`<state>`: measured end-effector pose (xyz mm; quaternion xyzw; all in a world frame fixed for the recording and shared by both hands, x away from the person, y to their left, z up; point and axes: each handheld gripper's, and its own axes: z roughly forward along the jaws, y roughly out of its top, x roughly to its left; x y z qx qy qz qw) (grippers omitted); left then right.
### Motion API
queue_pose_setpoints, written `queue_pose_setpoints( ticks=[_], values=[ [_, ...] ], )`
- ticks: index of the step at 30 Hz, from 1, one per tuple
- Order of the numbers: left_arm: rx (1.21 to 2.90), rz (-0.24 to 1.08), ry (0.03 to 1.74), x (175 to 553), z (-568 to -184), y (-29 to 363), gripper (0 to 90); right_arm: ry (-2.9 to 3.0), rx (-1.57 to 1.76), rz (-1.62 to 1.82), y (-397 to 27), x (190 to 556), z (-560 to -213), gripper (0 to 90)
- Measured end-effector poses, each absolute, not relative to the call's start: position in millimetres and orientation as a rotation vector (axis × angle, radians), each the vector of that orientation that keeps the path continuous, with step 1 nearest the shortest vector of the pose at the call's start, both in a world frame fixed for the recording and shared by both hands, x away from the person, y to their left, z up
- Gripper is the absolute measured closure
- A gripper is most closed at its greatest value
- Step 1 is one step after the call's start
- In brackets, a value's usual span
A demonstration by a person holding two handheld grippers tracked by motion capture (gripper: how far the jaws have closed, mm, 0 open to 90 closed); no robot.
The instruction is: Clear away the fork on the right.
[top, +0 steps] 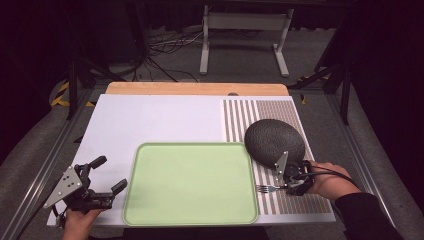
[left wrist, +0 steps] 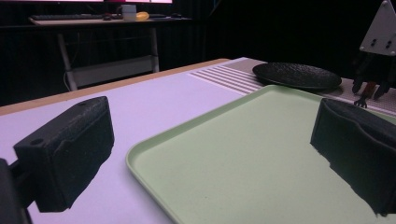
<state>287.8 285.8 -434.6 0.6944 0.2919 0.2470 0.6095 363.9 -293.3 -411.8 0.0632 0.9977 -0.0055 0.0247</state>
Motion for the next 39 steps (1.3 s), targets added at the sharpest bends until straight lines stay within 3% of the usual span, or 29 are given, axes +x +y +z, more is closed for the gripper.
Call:
queue_pose_setpoints(
  ticks=[7, 22, 39],
  values=[
    [1.601, 0.57, 0.675, 288, -435, 286, 0.1, 3.083, 0.155, -0.076, -292, 364, -413, 75.0],
    [1.603, 0.572, 0.675, 288, -435, 286, 0.0, 3.085, 0.109, -0.102, -290, 364, -412, 77.7],
    [1.61, 0.573, 0.677, 288, -435, 286, 0.0, 3.006, 0.119, 0.045, -276, 359, -368, 77.8]
  ],
)
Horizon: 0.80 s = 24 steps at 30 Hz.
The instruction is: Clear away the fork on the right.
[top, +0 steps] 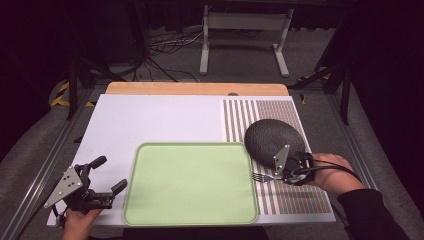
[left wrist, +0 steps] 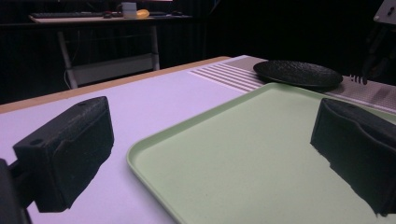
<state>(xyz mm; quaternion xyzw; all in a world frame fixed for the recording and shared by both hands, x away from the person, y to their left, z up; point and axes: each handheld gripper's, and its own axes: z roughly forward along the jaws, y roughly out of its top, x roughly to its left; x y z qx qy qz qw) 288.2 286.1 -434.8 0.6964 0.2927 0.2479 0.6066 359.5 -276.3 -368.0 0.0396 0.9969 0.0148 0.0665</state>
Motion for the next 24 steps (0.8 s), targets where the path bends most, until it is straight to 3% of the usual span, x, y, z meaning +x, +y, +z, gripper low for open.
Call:
queue_pose_setpoints(
  ticks=[24],
  values=[
    [1.611, 0.576, 0.675, 288, -434, 287, 0.0, 2.949, 0.355, 0.291, -216, 364, -346, 77.9]
  ],
)
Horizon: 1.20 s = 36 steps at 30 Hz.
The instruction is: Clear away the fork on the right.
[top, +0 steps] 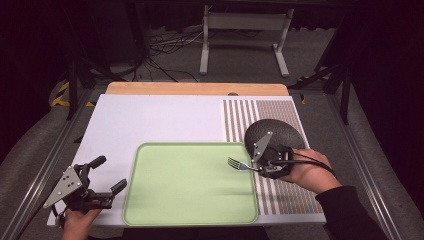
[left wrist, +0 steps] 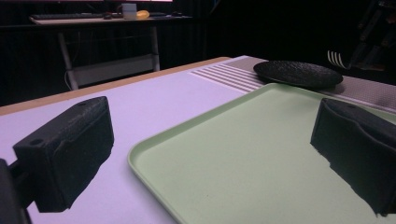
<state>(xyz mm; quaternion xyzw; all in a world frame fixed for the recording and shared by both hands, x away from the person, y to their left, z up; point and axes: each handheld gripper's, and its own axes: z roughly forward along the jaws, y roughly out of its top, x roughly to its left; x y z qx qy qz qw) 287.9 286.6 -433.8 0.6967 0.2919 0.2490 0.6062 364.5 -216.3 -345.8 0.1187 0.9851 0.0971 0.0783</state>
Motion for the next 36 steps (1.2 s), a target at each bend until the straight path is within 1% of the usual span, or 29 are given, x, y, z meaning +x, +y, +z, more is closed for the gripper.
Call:
queue_pose_setpoints(
  ticks=[22, 36],
  values=[
    [1.606, 0.583, 0.664, 287, -432, 287, 0.0, 2.892, 0.624, 0.451, -177, 362, -348, 77.9],
    [1.608, 0.581, 0.655, 286, -431, 287, 0.1, 2.834, 0.827, 0.442, -159, 364, -356, 78.0]
  ],
)
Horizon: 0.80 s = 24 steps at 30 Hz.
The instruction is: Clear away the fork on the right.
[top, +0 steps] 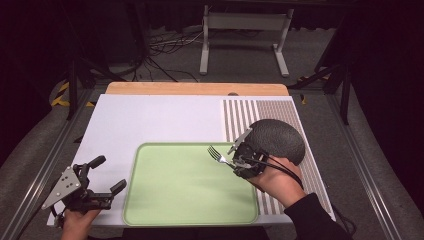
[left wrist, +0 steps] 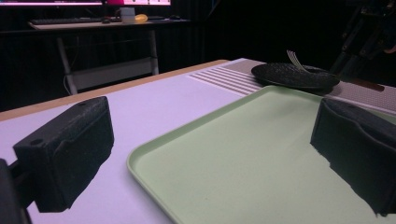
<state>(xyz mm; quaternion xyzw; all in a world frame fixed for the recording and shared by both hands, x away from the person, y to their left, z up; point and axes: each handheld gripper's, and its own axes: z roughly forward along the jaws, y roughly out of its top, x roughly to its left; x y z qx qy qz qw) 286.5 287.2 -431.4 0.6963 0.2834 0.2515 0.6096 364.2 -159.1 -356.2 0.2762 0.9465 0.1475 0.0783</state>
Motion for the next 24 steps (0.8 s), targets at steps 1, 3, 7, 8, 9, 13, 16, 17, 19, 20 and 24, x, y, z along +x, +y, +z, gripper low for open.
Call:
queue_pose_setpoints(
  ticks=[1, 3, 7, 8, 9, 13, 16, 17, 19, 20, 24],
  values=[
    [1.608, 0.585, 0.653, 287, -431, 287, 0.1, 2.828, 0.85, 0.444, -158, 364, -357, 78.0],
    [1.608, 0.582, 0.654, 286, -431, 287, 0.1, 2.825, 0.864, 0.452, -156, 364, -358, 78.0],
    [1.608, 0.579, 0.653, 286, -431, 287, 0.0, 2.807, 0.895, 0.437, -151, 365, -360, 78.0],
    [1.607, 0.578, 0.653, 286, -431, 287, 0.0, 2.803, 0.902, 0.435, -151, 365, -360, 77.9],
    [1.606, 0.578, 0.653, 286, -431, 287, 0.1, 2.799, 0.903, 0.433, -149, 365, -362, 77.9],
    [1.604, 0.582, 0.65, 287, -431, 287, 0.1, 2.79, 0.953, 0.46, -147, 366, -366, 77.9],
    [1.602, 0.577, 0.651, 287, -431, 287, 0.1, 2.789, 0.984, 0.452, -145, 367, -369, 77.9],
    [1.602, 0.578, 0.651, 287, -431, 287, 0.1, 2.786, 0.995, 0.45, -144, 367, -371, 77.9],
    [1.601, 0.578, 0.65, 287, -431, 287, 0.1, 2.794, 1.012, 0.45, -143, 368, -374, 77.8],
    [1.604, 0.578, 0.649, 287, -431, 288, 0.0, 2.795, 1.023, 0.452, -143, 368, -376, 77.8],
    [1.601, 0.575, 0.65, 287, -432, 287, 0.1, 2.813, 1.032, 0.455, -139, 367, -382, 77.8]
  ],
)
